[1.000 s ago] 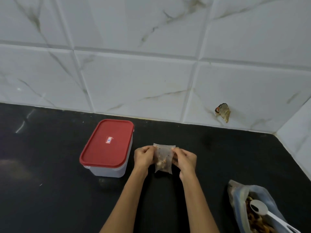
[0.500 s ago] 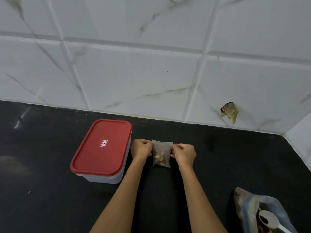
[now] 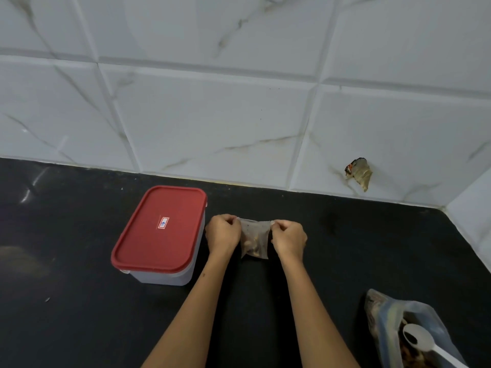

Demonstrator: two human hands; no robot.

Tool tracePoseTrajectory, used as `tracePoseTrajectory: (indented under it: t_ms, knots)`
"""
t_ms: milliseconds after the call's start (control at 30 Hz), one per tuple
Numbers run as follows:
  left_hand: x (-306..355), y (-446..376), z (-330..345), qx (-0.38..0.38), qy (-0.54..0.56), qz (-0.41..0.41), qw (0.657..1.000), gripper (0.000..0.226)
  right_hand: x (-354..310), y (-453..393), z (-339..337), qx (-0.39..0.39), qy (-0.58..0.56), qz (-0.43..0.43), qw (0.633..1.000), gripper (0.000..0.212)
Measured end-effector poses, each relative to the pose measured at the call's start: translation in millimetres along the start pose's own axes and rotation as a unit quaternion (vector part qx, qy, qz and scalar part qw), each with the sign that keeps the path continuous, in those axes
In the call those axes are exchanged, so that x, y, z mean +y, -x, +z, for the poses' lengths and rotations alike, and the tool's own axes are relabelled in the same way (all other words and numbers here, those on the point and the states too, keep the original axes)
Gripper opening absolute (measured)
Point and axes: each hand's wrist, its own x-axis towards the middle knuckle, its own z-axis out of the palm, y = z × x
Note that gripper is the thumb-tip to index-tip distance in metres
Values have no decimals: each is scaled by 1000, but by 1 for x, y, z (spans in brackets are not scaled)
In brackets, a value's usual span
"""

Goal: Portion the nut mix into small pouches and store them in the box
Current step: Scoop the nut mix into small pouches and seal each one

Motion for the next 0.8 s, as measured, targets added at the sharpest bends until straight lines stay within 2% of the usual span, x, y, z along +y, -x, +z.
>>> tracePoseTrajectory:
  t_ms: [133,233,433,667,800]
  knots:
    - [18,24,-5,17,4,45,999,23,-2,15,-23,-24,-1,-37,999,37]
    - [33,48,-6,-1,20,60,998,27,-4,31,-49,-27,-29,-49,998,48]
    - [63,113,10,-58,75,129,987,31,4,65,-122,30,-86,-67,994,42]
    - [87,209,73,-228,157,128,952,31,46,106,-240,105,-113,-67,986,24]
    - [91,272,122,-329,170,109,922,24,94,122,-312,194,-97,-40,975,14]
